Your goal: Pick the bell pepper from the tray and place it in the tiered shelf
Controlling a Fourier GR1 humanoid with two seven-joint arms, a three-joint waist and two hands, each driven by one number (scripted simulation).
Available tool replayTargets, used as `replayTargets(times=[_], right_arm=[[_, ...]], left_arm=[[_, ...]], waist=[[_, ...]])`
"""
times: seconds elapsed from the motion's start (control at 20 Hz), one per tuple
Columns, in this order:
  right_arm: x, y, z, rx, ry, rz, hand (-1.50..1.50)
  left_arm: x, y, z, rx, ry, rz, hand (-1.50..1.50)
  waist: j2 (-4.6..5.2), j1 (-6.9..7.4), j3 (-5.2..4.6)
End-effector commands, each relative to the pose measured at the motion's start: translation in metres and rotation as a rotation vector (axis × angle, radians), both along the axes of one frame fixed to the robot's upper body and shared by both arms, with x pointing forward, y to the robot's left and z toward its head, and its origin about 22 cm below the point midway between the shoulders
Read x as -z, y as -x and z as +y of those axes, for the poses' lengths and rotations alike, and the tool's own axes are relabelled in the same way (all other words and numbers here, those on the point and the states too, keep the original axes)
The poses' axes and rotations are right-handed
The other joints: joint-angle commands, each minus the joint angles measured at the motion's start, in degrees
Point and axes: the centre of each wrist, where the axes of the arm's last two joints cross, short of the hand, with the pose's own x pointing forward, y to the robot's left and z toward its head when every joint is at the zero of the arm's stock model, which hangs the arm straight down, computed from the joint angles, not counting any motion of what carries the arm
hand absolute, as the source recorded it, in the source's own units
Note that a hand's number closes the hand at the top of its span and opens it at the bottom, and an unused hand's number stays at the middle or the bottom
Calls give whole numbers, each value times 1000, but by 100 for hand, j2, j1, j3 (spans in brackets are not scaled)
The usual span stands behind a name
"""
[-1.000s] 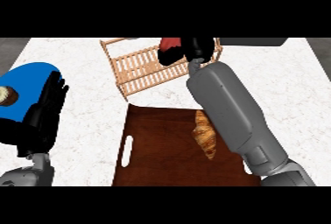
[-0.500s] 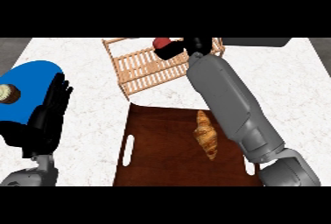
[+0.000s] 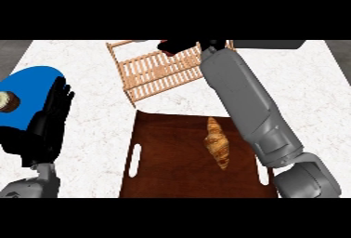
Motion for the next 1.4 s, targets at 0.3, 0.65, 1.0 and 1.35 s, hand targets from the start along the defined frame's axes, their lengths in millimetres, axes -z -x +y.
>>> replayTargets(times=[0.3, 0.65, 1.0, 1.35], right_arm=[[-41, -10, -74, 164, -188, -49, -150], [-45, 4, -147, 252, -202, 34, -150], [-53, 42, -243, 197, -181, 53, -150], [-81, 70, -275, 155, -216, 28, -150]], left_arm=[[5, 6, -4, -19, 8, 2, 0], [4, 4, -1, -34, 16, 3, 0], [2, 0, 11, -39, -2, 9, 0], [13, 12, -1, -24, 10, 10, 0]], waist=[[-66, -187, 2], [-78, -237, 1], [-61, -249, 0], [-51, -159, -2]])
